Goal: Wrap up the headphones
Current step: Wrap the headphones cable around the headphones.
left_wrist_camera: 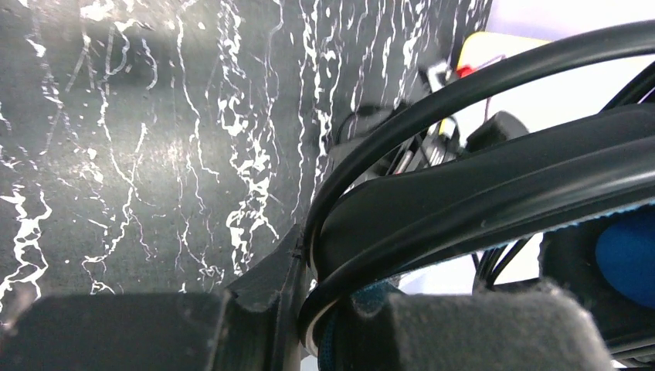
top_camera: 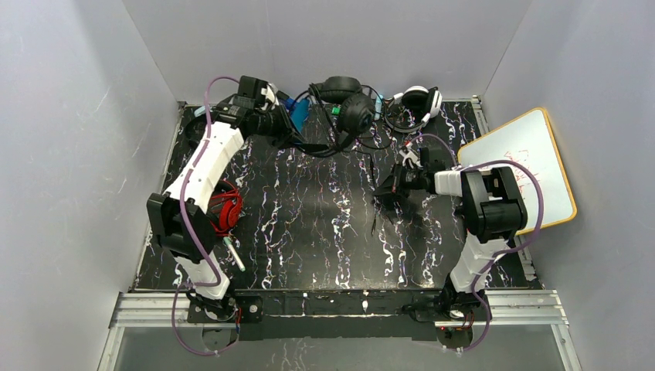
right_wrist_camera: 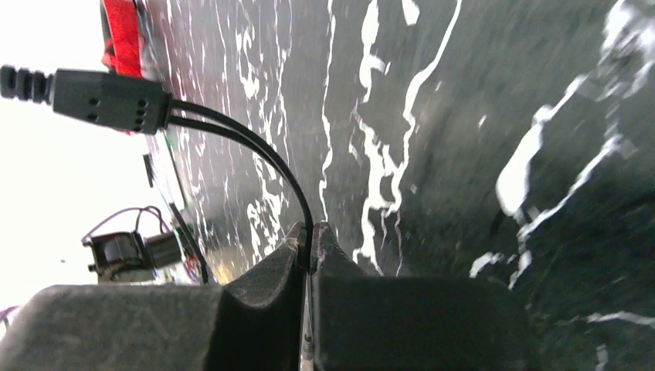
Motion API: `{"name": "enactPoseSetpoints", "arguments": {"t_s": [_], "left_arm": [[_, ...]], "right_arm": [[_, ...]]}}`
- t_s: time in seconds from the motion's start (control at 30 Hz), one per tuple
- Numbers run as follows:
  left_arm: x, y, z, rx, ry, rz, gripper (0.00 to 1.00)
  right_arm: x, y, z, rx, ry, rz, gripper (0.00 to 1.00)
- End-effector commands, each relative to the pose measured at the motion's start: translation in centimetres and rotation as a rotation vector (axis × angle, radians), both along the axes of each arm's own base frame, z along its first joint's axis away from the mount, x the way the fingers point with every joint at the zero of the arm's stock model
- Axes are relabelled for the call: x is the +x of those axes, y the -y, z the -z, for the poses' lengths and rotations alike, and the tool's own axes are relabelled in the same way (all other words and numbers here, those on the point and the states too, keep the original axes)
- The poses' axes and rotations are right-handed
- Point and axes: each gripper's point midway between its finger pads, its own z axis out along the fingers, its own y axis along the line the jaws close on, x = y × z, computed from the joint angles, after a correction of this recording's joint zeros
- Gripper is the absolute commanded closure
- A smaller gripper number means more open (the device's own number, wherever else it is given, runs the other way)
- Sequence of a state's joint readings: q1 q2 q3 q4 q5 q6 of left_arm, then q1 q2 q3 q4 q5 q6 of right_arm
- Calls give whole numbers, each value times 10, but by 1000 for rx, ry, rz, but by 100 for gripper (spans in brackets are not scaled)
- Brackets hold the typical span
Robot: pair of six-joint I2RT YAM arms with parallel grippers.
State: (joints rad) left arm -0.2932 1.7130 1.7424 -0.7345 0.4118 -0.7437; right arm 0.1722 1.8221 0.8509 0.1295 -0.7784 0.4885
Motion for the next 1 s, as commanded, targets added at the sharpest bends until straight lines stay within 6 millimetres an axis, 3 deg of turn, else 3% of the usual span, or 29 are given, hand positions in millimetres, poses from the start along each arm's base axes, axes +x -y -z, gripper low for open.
{"name": "enactPoseSetpoints", "arguments": {"t_s": [0.0,0.17,0.43,0.5,0.6,0.73,0.87,0.97], "left_arm": [[-49,42,-42,-64,160,269,100],[-117,91,-27,9,200,570,100],[-188,94,3,170,270,826,100],[-195,87,15,254,279,862,100],[-184,63,40,450,274,846,100],[-149,23,67,761,317,783,100],[-104,-9,65,1058,410,692,100],[-79,-16,47,1186,482,647,100]], "right_arm": [[42,-1,-26,62,35,46,99],[83,2,-45,71,84,88,99],[130,6,-91,98,170,106,99],[136,6,-105,102,194,100,99],[137,8,-124,82,224,92,99],[124,7,-140,81,215,51,99],[99,7,-144,67,176,14,99],[77,4,-150,47,157,-14,99]]}}
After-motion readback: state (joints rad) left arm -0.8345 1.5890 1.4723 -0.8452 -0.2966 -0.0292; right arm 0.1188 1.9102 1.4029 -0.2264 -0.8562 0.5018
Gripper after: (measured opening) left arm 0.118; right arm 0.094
